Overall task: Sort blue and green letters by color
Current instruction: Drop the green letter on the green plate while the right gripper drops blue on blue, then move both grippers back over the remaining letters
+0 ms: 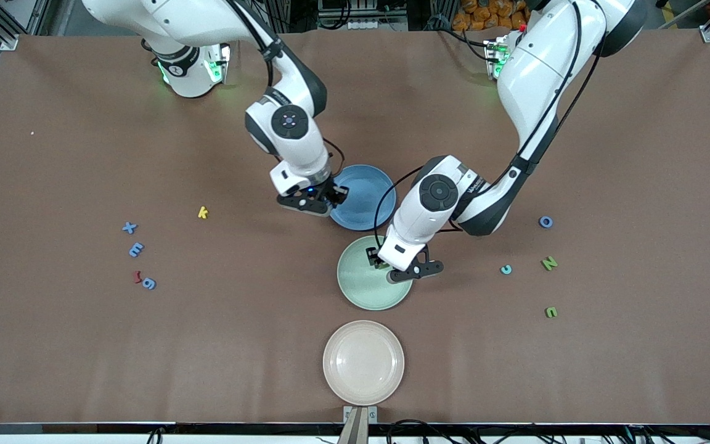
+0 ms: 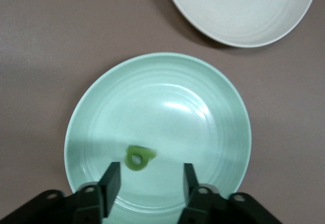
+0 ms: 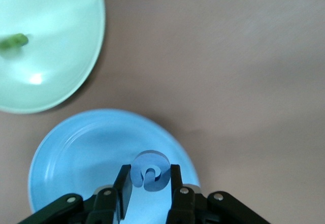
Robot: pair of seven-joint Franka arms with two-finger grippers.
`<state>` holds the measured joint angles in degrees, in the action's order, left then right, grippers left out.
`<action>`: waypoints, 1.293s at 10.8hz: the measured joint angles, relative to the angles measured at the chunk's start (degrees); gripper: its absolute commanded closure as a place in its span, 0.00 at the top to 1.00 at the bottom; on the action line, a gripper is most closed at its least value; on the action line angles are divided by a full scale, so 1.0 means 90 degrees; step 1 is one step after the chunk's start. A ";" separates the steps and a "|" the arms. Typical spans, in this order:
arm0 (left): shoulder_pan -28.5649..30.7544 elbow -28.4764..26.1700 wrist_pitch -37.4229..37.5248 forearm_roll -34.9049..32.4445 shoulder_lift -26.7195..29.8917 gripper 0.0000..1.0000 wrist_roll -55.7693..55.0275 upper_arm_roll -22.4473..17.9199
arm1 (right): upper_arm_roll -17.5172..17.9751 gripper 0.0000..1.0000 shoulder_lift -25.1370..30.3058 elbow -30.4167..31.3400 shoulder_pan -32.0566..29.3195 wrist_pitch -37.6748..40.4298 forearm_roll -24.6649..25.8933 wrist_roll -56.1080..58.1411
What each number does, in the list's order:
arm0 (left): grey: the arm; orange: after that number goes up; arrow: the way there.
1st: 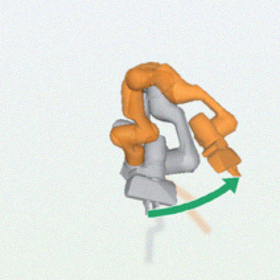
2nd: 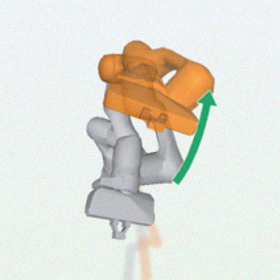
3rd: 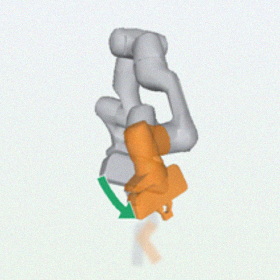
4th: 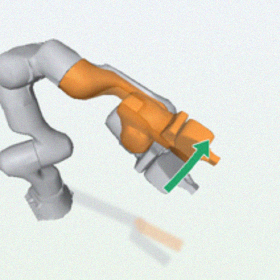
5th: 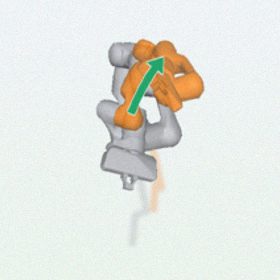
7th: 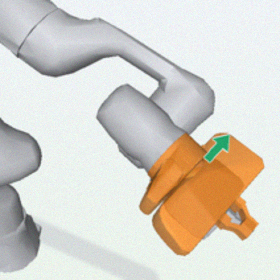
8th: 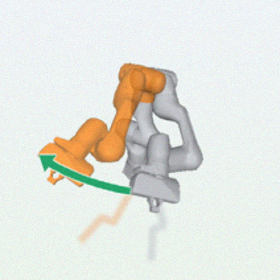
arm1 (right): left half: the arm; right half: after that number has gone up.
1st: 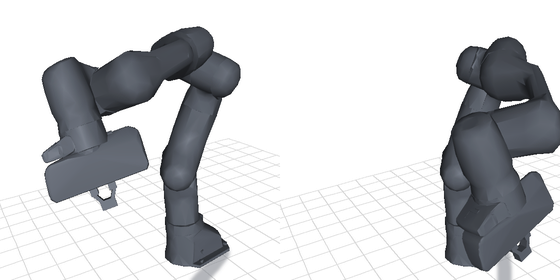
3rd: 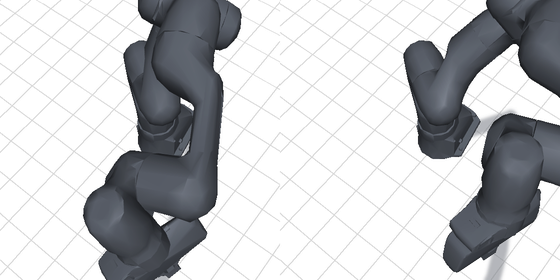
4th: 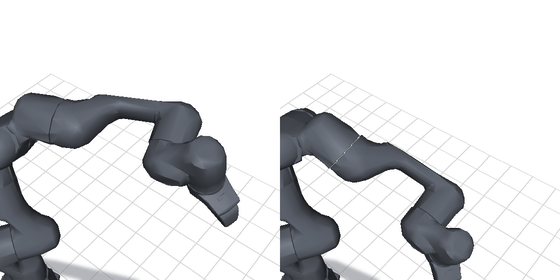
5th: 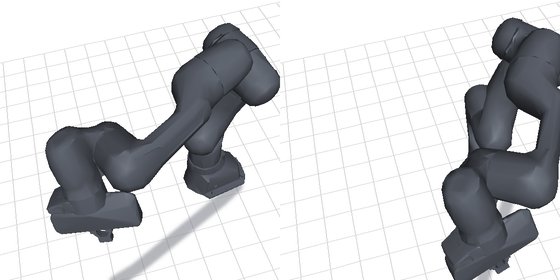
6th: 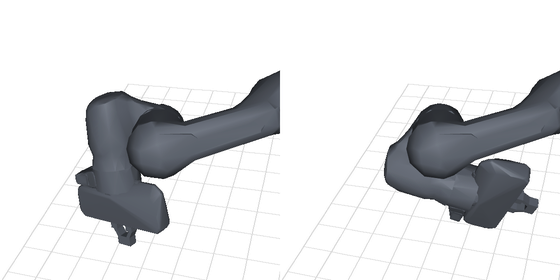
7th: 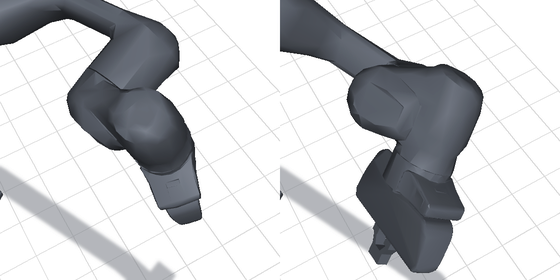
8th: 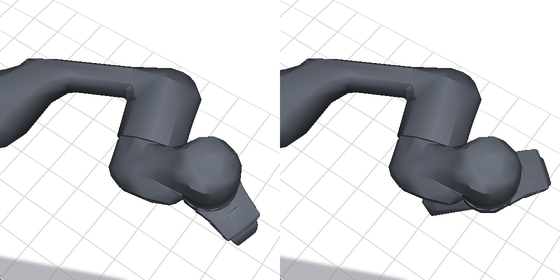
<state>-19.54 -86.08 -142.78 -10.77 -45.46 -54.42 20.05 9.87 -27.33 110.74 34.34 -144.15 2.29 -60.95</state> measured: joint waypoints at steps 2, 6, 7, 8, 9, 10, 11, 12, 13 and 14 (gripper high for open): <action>0.0026 0.0151 -0.0005 0.0000 0.0061 1.00 0.0000 -0.0010 | 0.0180 0.77 -0.0301 -0.0266 0.0179 0.0001 0.0001 -0.0154; 0.1022 0.0226 0.1047 -0.0025 0.0810 1.00 0.1809 -0.0074 | 0.0278 1.00 -0.0533 -0.0587 0.0317 0.0435 0.0002 -0.0702; 0.1343 0.0216 0.1334 -0.0025 0.0951 1.00 0.2289 -0.0074 | 0.0272 1.00 -0.0512 -0.0703 0.0243 0.0731 0.0002 -0.0711; 0.1630 0.0197 0.1562 -0.0025 0.1006 1.00 0.2850 -0.0077 | 0.0271 1.00 -0.0457 -0.0777 0.0115 0.0942 0.0002 -0.0713; 0.1918 0.0159 0.1730 -0.0025 0.1002 1.00 0.3376 -0.0090 | 0.0267 1.00 -0.0360 -0.0821 -0.0102 0.1241 0.0002 -0.0724; 0.2241 0.0109 0.1869 -0.0025 0.0977 1.00 0.3736 -0.0109 | 0.0270 1.00 -0.0237 -0.0842 -0.0390 0.1599 0.0049 -0.0720; 0.2566 0.0061 0.1913 -0.0025 0.0934 1.00 0.4041 -0.0115 | 0.0266 1.00 -0.0123 -0.0842 -0.0672 0.1899 0.0167 -0.0717; 0.2838 0.0035 0.1919 -0.0026 0.0874 1.00 0.4351 -0.0120 | 0.0255 1.00 -0.0056 -0.0840 -0.0948 0.2052 0.0365 -0.0716; 0.3024 0.0027 0.1924 -0.0026 0.0809 1.00 0.4606 -0.0157 | 0.0239 1.00 -0.0024 -0.0839 -0.1251 0.2175 0.0588 -0.0715; 0.3203 0.0018 0.1928 -0.0026 0.0731 1.00 0.4850 -0.0197 | 0.0218 1.00 -0.0019 -0.0836 -0.1619 0.2241 0.0832 -0.0553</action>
<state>9.29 -85.91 -125.43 -11.00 -38.88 -10.77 18.27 11.83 -27.51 103.21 19.78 -123.98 9.78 -65.92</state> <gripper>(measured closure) 0.000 0.000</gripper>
